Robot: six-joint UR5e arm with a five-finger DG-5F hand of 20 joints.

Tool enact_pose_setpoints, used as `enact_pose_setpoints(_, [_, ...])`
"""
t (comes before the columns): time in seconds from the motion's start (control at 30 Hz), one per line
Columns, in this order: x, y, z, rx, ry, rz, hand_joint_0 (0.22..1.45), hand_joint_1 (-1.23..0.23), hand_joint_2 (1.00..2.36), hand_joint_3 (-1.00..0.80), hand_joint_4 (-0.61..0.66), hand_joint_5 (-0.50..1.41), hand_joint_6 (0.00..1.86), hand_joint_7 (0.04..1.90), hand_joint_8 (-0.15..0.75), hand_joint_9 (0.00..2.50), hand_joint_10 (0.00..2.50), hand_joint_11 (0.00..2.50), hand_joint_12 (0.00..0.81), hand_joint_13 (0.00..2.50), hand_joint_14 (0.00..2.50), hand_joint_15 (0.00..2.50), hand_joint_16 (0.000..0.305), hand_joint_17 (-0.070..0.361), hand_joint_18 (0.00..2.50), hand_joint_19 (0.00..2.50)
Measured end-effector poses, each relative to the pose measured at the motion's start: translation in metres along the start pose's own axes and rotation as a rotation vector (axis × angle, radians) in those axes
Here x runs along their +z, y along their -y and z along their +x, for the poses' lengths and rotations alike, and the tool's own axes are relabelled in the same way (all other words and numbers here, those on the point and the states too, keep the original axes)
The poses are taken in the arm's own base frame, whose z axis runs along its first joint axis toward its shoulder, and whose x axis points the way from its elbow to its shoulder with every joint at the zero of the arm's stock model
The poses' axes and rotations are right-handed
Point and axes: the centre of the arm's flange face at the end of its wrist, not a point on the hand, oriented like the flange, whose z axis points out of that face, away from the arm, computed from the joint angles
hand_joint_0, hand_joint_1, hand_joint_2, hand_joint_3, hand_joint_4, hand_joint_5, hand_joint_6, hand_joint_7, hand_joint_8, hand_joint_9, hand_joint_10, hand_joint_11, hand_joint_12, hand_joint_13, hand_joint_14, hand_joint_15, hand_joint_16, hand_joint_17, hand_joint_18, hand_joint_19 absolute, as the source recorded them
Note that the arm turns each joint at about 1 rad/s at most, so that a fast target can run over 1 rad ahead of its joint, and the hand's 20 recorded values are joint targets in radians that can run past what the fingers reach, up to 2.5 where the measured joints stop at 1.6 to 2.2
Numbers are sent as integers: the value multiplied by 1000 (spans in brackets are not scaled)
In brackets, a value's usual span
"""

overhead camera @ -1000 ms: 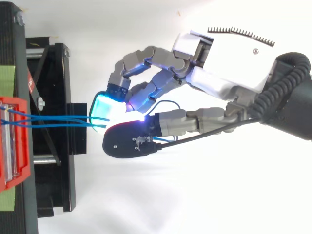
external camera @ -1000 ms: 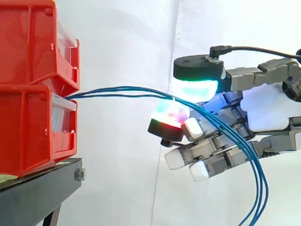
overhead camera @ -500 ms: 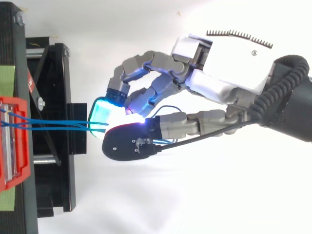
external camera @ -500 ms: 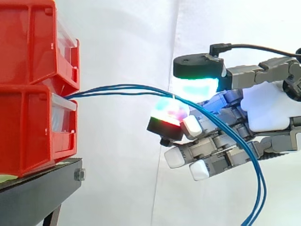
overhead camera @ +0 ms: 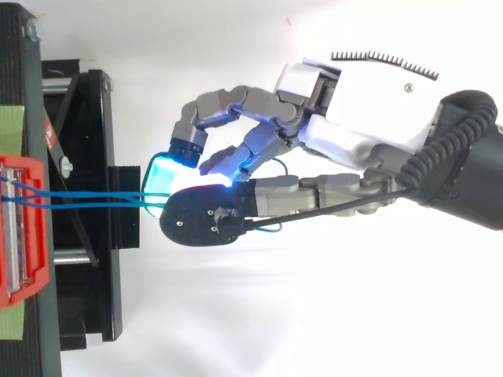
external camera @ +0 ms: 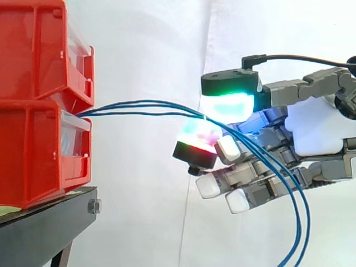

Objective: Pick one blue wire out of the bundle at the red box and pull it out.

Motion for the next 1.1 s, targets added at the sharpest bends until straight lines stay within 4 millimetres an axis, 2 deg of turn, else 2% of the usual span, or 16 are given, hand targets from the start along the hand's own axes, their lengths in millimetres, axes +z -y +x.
enact_pose_setpoints(0.13, [0, 0, 0, 0, -2, 0, 695, -621, 1011, -119, 369, -108, 603, 1136, 406, 1066, 12, 610, 460, 798, 11, 369, 60, 135, 713, 463])
enact_pose_setpoints(0.37, [0, 0, 0, 0, -2, 0, 672, -704, 1015, -145, 320, -164, 737, 930, 397, 974, 15, 694, 453, 782, 11, 374, 59, 133, 710, 442])
enact_pose_setpoints(0.43, [0, 0, 0, 0, -2, 0, 691, -756, 1015, -156, 315, -178, 776, 875, 395, 963, 13, 718, 447, 780, 11, 369, 58, 130, 712, 427])
enact_pose_setpoints(0.53, [0, 0, 0, 0, -1, 0, 733, -757, 1011, -213, 326, -182, 792, 844, 387, 960, 15, 717, 438, 779, 11, 366, 57, 128, 706, 437])
enact_pose_setpoints(0.6, [0, 0, 0, 1, -3, 0, 763, -656, 1012, -187, 342, -160, 742, 889, 384, 991, 15, 666, 433, 786, 12, 381, 56, 126, 677, 478])
enact_pose_setpoints(0.67, [0, 0, 0, 1, -6, 0, 765, -615, 1014, -178, 354, -123, 645, 1050, 381, 1031, 16, 643, 431, 789, 11, 379, 56, 126, 666, 486])
enact_pose_setpoints(0.8, [0, 0, 0, 0, -11, 1, 780, -584, 1015, -180, 367, -87, 557, 1223, 369, 1064, 13, 626, 431, 794, 11, 380, 55, 125, 648, 509])
enact_pose_setpoints(0.97, [0, 0, 0, 0, -12, 1, 821, -590, 1015, -203, 316, -58, 523, 1322, 366, 1112, 14, 629, 428, 804, 11, 383, 55, 124, 628, 562])
enact_pose_setpoints(1.1, [0, 0, 0, 0, -12, 1, 842, -593, 1016, -214, 298, -62, 591, 1252, 371, 1129, 14, 641, 427, 811, 12, 399, 55, 123, 624, 576])
